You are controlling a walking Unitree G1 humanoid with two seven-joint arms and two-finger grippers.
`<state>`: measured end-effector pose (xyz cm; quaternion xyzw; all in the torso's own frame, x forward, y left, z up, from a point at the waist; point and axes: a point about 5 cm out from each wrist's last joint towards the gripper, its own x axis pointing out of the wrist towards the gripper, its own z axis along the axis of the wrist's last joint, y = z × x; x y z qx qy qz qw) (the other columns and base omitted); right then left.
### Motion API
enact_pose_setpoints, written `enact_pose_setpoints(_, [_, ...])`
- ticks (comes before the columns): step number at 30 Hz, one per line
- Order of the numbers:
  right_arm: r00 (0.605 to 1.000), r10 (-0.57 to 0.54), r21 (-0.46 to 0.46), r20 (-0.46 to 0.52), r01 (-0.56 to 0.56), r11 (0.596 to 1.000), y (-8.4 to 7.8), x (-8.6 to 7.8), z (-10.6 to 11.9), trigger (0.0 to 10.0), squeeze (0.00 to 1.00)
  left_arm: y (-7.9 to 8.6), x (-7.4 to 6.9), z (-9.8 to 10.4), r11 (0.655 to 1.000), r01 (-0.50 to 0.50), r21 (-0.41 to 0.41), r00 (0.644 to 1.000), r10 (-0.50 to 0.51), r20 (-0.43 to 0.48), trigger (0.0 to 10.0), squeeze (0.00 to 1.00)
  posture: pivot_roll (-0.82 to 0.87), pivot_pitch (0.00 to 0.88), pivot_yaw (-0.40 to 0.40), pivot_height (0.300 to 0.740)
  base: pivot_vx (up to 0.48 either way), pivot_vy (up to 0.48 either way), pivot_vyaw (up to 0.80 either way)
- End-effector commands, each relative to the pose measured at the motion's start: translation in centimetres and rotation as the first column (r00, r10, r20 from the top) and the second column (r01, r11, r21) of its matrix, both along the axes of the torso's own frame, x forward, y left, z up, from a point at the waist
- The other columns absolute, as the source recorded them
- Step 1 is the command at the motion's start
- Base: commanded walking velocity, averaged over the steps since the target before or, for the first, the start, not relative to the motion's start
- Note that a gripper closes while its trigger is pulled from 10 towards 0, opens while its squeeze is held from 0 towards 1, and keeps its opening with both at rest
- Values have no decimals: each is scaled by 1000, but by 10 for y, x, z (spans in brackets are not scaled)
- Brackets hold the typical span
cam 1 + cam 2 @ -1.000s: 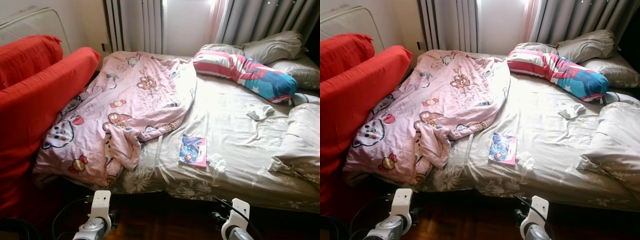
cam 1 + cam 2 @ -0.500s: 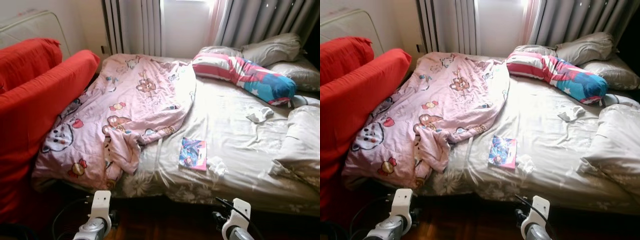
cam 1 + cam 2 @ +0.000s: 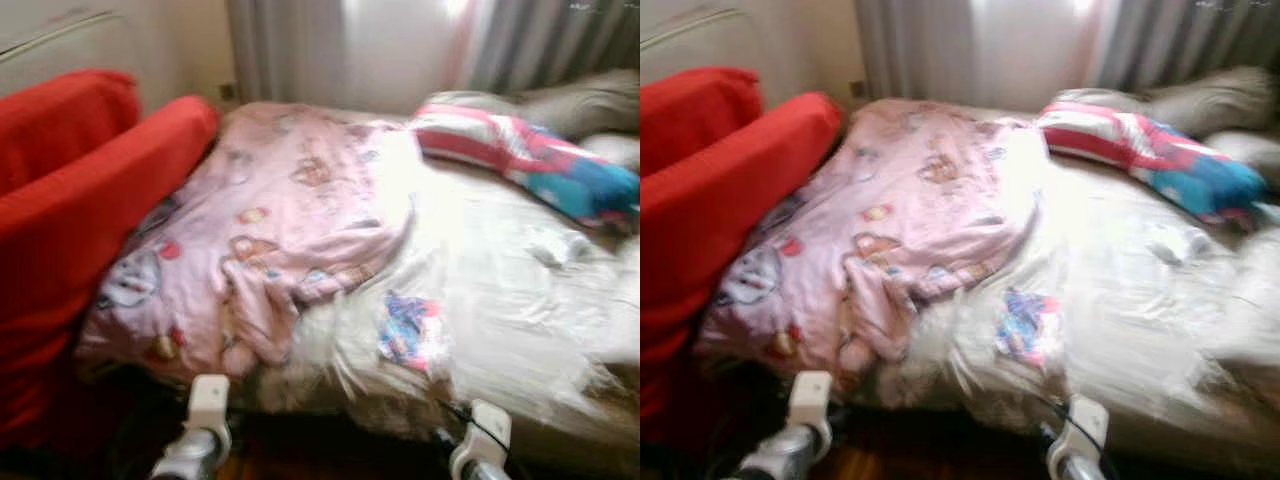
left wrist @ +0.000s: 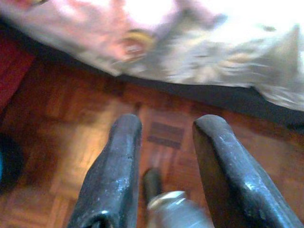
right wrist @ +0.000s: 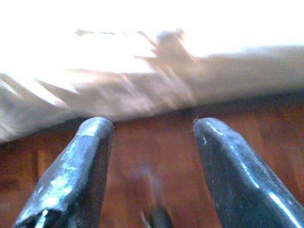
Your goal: Clean up the room
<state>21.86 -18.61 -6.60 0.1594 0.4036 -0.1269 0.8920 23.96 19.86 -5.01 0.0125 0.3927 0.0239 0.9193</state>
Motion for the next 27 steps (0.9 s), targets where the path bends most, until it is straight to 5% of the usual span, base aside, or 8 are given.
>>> enact_pose_setpoints(1, [1000, 0, 12, 1, 0, 1000, 5, -2, -2, 10000, 0, 2, -2, -1, 1000, -16, 0, 1000, 16, -14, 10000, 0, 20, 0, -44, 740, 352, 0, 0])
enact_pose_setpoints(15, [999, -40, 9, 30, 40, 999, 3, -1, 0, 10000, 0, 2, -1, 0, 1000, -5, 10, 1000, 5, 3, 10000, 0, 21, 0, -44, 740, 325, 0, 0])
enact_pose_setpoints(22, [992, -97, 8, 79, 97, 995, 1, 0, 2, 10000, 0, 2, 5, 6, 999, -12, 35, 995, 8, 103, 10000, 0, 20, 0, -44, 740, 0, 0, 0])
enact_pose_setpoints(27, [983, -51, -52, 176, 61, 997, -2, 6, 10, 10000, 0, 4, 8, 14, 994, -105, 2, 967, 101, 234, 10000, 0, 17, 0, -43, 740, 0, 0, 0])
